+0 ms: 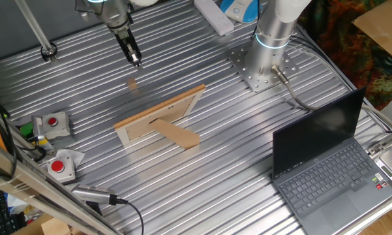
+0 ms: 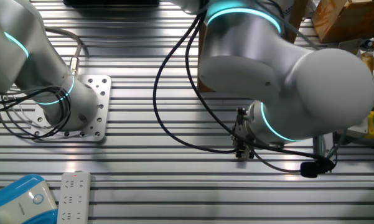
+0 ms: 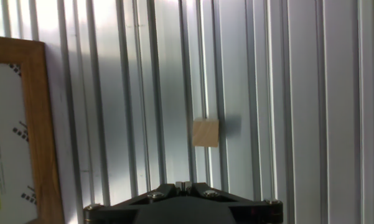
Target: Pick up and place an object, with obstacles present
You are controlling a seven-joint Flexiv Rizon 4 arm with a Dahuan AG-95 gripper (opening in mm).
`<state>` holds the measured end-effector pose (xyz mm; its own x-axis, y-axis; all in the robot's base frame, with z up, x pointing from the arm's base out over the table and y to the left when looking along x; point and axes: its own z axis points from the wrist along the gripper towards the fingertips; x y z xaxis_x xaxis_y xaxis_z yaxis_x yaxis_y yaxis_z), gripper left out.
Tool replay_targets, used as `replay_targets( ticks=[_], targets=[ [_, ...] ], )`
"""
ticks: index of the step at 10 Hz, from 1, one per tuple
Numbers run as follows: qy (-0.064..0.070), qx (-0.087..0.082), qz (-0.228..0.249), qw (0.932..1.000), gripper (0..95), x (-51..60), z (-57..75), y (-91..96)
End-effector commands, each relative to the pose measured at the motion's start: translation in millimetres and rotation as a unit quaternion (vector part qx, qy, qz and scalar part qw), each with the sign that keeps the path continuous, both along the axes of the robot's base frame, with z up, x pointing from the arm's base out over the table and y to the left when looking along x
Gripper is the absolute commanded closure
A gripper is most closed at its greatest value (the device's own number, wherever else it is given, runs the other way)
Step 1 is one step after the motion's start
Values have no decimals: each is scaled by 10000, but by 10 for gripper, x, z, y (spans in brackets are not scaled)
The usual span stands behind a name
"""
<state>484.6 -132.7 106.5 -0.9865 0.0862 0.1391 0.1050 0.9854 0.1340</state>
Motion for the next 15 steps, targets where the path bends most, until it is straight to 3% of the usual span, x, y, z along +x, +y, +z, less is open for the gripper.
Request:
replay_targets(
  ticks=[1, 8, 11, 14, 15],
  targets=[
    [16, -115, -103, 9999, 950, -12, -2, -2],
    [71, -223, 118, 9997, 950, -12, -2, -2],
    [305, -227, 444, 9983, 950, -12, -2, -2],
    [297, -275, 61, 9992, 950, -12, -2, -2],
    [305, -147, 6, 9994, 950, -12, -2, -2]
  ],
)
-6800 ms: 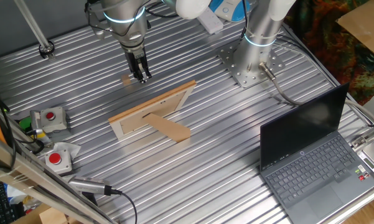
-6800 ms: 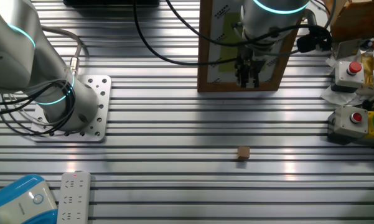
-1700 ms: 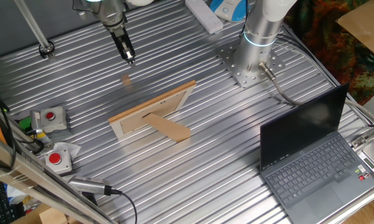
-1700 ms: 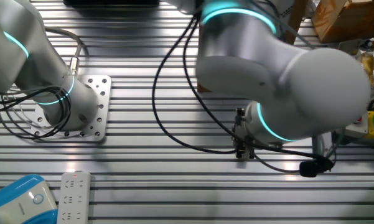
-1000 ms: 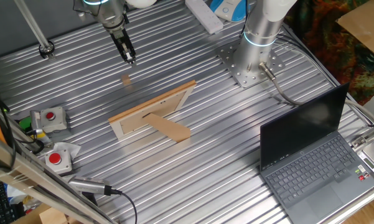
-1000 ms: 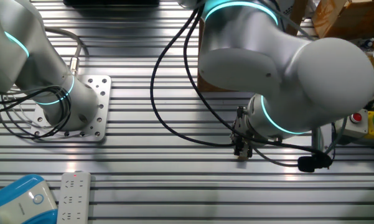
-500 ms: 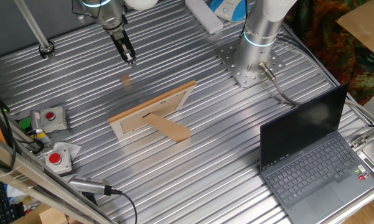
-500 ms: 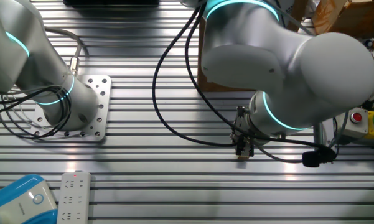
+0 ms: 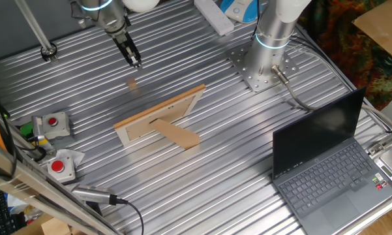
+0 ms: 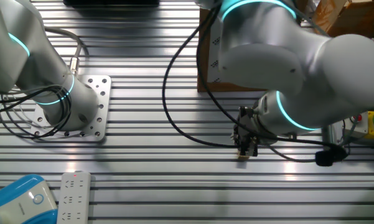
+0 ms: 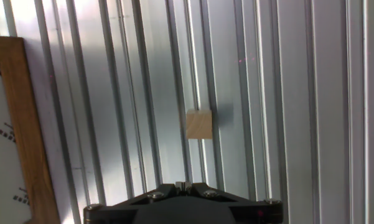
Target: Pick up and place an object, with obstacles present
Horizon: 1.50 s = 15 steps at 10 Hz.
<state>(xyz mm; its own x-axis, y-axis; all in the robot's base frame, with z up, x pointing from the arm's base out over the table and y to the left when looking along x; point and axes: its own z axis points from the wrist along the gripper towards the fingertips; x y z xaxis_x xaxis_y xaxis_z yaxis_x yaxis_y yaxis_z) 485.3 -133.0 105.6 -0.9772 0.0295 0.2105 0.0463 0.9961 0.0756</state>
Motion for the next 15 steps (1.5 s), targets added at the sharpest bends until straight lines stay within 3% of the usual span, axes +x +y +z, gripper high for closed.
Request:
replay_targets(
  ticks=[1, 2, 3, 6, 8, 11, 15],
  targets=[
    [-77, 234, -395, 9989, 950, -18, 7, 1],
    [-271, 353, -531, 9976, 950, -18, 7, 1],
    [-435, 323, -611, 9967, 950, -18, 7, 1],
    [-547, 273, -654, 9960, 950, -18, 7, 1],
    [-709, 69, -637, 9954, 950, -6, -22, -20],
    [-742, -114, -463, 9961, 950, 39, -159, -126],
    [-756, -220, -424, 9960, 950, 92, -332, -227]
  ],
)
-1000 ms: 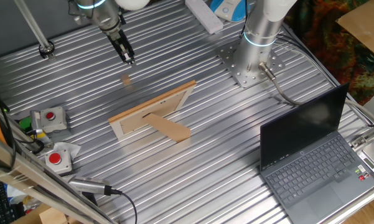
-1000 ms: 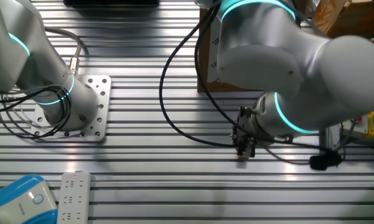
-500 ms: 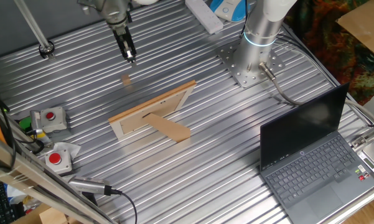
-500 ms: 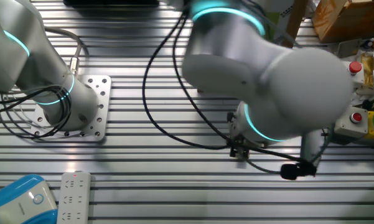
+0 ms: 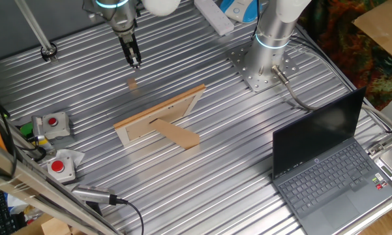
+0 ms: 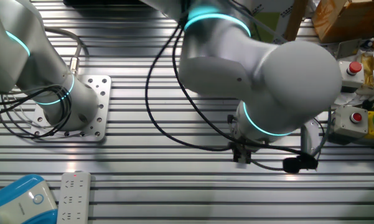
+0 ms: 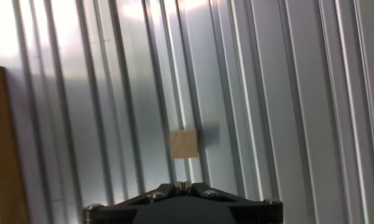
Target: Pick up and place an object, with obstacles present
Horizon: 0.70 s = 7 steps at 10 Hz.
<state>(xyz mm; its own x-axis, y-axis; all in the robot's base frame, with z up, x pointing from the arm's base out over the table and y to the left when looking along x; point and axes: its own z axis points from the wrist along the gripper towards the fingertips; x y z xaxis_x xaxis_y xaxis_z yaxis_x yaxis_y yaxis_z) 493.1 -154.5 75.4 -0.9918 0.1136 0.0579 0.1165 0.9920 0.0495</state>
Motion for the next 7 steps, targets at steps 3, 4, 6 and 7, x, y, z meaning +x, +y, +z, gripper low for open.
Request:
replay_targets(
  ticks=[3, 4, 6, 7],
  targets=[
    [-6, -13, -49, 10000, 950, 60, -105, 1],
    [-14, -19, -22, 10000, 950, 84, -136, 18],
    [-89, -20, 28, 10000, 950, 107, -175, 26],
    [-126, -21, 51, 9999, 950, 117, -202, 16]
  ],
)
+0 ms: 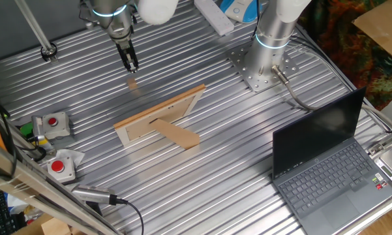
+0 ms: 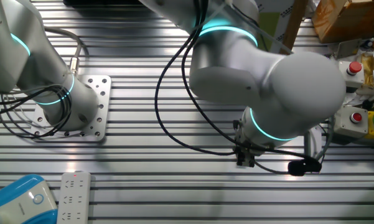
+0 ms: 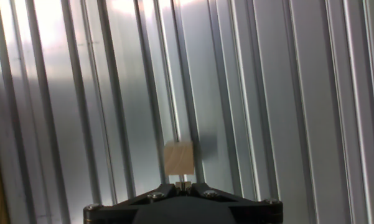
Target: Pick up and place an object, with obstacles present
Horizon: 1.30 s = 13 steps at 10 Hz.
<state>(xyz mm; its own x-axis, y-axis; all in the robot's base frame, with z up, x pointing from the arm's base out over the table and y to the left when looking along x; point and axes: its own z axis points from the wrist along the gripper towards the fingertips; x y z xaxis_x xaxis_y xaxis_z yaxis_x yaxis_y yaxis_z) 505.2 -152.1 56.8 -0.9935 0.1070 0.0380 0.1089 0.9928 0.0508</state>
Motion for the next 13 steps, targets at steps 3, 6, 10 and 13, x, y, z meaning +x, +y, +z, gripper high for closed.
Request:
replay_targets(
  ticks=[3, 6, 10, 13],
  targets=[
    [-48, -41, 64, 10000, 760, 15, -47, 1],
    [-57, -72, 54, 9999, 760, 46, -80, 28],
    [-64, -99, 133, 9998, 760, 112, -116, 5],
    [-65, -110, 233, 9996, 570, 139, -151, -4]
  ],
)
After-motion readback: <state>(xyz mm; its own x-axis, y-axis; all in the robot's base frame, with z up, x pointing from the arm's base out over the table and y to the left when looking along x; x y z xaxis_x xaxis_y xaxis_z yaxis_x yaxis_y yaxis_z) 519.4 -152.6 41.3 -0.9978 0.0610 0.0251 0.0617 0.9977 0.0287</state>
